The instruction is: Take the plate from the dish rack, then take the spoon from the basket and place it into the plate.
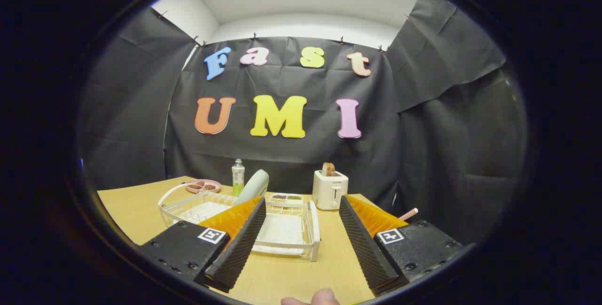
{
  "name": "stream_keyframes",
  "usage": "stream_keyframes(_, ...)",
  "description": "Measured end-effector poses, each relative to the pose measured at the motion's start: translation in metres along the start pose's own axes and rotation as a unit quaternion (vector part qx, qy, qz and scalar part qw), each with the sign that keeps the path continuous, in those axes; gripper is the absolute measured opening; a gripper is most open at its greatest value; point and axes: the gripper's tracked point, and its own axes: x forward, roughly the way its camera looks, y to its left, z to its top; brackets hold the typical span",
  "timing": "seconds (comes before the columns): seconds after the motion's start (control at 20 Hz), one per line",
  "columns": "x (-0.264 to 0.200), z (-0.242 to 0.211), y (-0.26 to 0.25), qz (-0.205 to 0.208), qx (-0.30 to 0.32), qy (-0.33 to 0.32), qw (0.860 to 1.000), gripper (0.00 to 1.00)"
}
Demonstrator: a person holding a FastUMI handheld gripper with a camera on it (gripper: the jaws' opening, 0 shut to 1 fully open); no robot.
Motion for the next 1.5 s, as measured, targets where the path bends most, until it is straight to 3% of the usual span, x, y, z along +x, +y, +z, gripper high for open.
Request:
stream_keyframes(0.9,-0.003,0.028,-0.005,-0.002,-0.008,-0.027,1.0,1.0)
stream_keyframes(1.15,0.009,0.062,0.011,0.027,0.011,-0.028,0.999,1.0)
stream_keyframes(1.5,0.066,0.115,0.035,0.076,-0.001,0.061,0.995,1.0)
